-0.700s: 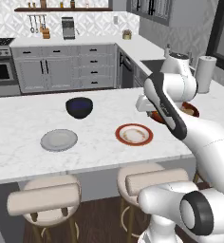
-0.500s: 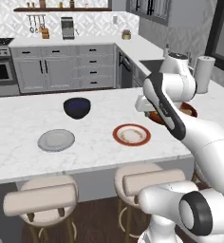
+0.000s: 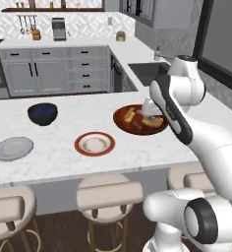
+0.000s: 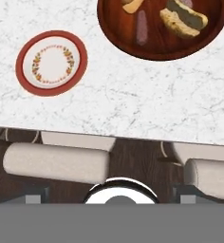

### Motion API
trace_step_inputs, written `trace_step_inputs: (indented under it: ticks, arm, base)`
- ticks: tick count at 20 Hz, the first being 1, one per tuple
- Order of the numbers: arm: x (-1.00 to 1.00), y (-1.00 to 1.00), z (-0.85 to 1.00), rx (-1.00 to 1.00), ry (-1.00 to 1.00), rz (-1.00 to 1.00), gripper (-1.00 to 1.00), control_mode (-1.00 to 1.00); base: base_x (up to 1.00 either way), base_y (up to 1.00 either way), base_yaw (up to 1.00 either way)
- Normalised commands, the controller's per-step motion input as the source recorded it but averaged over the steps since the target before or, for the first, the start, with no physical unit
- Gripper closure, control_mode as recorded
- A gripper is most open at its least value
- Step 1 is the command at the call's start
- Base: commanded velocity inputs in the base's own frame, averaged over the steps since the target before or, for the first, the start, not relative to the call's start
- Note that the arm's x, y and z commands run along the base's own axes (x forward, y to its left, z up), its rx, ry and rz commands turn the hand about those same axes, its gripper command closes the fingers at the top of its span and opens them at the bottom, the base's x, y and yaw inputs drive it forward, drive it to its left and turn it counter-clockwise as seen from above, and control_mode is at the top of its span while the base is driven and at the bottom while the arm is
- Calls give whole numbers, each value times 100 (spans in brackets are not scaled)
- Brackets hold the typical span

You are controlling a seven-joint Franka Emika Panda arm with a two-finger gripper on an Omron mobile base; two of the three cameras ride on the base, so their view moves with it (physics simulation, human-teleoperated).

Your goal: Place one bun and one sausage from the bowl on each plate.

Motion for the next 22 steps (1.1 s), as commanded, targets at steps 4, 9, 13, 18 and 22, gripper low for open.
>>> trace_step_inputs:
  ticks: [4, 9, 13, 18, 22]
  arm:
    - [0, 0, 0, 0, 0, 0, -100, 100]
    - [0, 0, 0, 0, 0, 0, -100, 100]
    - [0, 0, 0, 0, 0, 0, -100, 100]
    - [12, 0, -8, -2, 1, 0, -100, -100]
    - [62, -61, -55, -1, 34, -32, -100, -100]
  base:
    - [53, -12, 6]
    - [88, -29, 0]
    - [66, -24, 0]
    - [10, -4, 0]
    - [0, 0, 0]
